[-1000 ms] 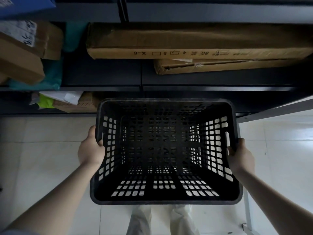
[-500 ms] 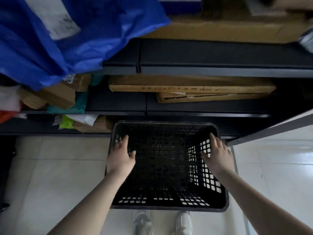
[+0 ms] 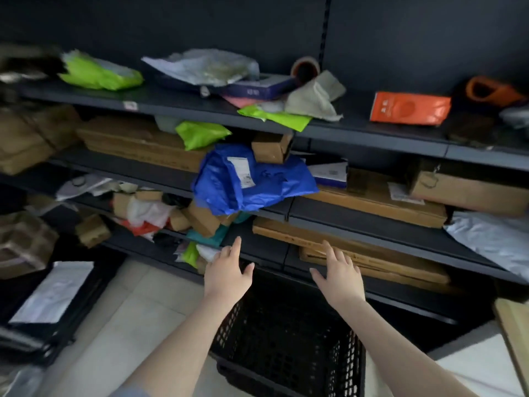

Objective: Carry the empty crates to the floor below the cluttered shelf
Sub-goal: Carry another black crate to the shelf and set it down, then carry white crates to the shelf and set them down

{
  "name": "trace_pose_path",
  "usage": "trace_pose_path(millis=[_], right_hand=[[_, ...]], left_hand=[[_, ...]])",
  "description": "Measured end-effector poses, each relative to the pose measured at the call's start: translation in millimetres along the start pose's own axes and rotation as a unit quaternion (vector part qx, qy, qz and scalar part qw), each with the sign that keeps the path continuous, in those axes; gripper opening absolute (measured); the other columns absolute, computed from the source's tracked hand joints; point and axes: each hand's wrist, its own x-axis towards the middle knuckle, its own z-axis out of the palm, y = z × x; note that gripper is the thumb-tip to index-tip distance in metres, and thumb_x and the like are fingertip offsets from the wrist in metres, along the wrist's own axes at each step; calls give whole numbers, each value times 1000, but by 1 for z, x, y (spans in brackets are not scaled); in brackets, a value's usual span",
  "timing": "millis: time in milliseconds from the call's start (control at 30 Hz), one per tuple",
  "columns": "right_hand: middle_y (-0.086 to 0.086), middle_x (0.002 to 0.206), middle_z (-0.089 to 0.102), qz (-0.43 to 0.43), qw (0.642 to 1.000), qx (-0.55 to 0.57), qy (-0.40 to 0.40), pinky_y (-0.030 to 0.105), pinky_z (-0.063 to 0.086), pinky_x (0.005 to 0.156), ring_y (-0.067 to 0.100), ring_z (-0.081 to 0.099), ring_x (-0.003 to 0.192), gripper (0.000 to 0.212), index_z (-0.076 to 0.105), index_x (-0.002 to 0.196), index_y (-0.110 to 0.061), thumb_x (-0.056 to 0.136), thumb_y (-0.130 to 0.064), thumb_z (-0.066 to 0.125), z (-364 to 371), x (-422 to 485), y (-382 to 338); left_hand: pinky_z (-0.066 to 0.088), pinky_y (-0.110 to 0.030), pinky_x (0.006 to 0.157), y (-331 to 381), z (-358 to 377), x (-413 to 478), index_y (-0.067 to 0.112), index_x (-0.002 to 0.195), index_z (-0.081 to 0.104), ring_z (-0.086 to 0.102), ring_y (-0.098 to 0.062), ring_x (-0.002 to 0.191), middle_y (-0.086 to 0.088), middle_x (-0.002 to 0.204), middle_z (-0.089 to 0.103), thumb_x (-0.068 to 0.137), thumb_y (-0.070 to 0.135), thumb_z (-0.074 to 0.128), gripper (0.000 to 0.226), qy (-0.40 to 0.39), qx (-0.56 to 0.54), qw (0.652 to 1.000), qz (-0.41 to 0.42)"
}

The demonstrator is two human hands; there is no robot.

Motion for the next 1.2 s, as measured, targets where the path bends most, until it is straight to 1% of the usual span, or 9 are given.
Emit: trace_pose_path(millis=[267, 433, 567, 667, 800, 867, 967, 1067, 1200], right_hand=[[2, 152, 29, -190, 980, -22, 47, 39, 29, 112, 23, 28, 140, 71, 9, 150, -24, 92, -45, 45, -83, -36, -131], [4, 151, 32, -324, 944, -33, 45, 41, 32, 108, 25, 32, 137, 72, 12, 150, -20, 91, -44, 46, -77, -99, -249], [5, 146, 40, -417, 909, 4, 0, 42, 35, 106, 26, 37, 133, 68, 19, 148, -19, 90, -43, 48, -50, -184, -352], [5, 148, 38, -488, 872, 18, -32, 40, 35, 106, 26, 38, 133, 70, 15, 149, -20, 91, -40, 49, -29, -264, -428], [6, 146, 38, -581, 809, 41, -77, 42, 38, 105, 27, 39, 131, 68, 14, 149, -20, 92, -39, 48, -1, -380, -512], [7, 144, 41, -616, 779, 45, -111, 42, 42, 100, 28, 43, 128, 69, 15, 148, -21, 91, -39, 49, 15, -437, -544], [9, 138, 46, -653, 734, 60, -175, 42, 47, 94, 30, 48, 122, 68, 17, 148, -23, 90, -40, 50, 41, -516, -588], [9, 133, 51, -703, 681, 59, -197, 41, 50, 89, 30, 54, 114, 65, 22, 145, -21, 90, -39, 50, 63, -596, -630], [11, 135, 50, -756, 609, 46, -236, 40, 47, 94, 29, 51, 120, 66, 19, 147, -17, 91, -36, 49, 88, -700, -682]], left_hand=[[44, -42, 101, -63, -126, -83, 28, 151, 17, 44, -28, 130, -2, 146, 42, 89, 53, 43, 72, 104, 19, 990, -94], [46, -41, 100, -156, -192, -172, 26, 152, 16, 44, -28, 131, -5, 148, 40, 90, 52, 45, 73, 175, -5, 965, -196], [49, -40, 94, -243, -239, -287, 27, 152, 13, 48, -27, 127, -4, 147, 41, 91, 51, 43, 72, 196, 24, 936, -291], [45, -40, 98, -310, -273, -389, 26, 152, 15, 47, -29, 129, -5, 150, 39, 91, 51, 45, 73, 231, 9, 891, -392], [38, -41, 103, -374, -297, -524, 21, 147, 25, 45, -31, 129, -10, 142, 46, 91, 43, 47, 64, 271, -3, 810, -520], [36, -41, 105, -393, -302, -587, 21, 149, 21, 43, -30, 131, -10, 146, 42, 91, 43, 46, 67, 277, 0, 771, -573], [35, -42, 107, -420, -309, -672, 24, 152, 15, 40, -30, 134, -10, 149, 37, 91, 44, 47, 72, 301, 0, 716, -630], [36, -43, 107, -442, -312, -754, 22, 151, 17, 40, -31, 134, -10, 151, 36, 90, 45, 48, 72, 327, -13, 660, -676], [42, -46, 104, -472, -311, -853, 23, 150, 18, 43, -31, 132, -9, 148, 39, 89, 47, 48, 71, 343, -26, 579, -739]])
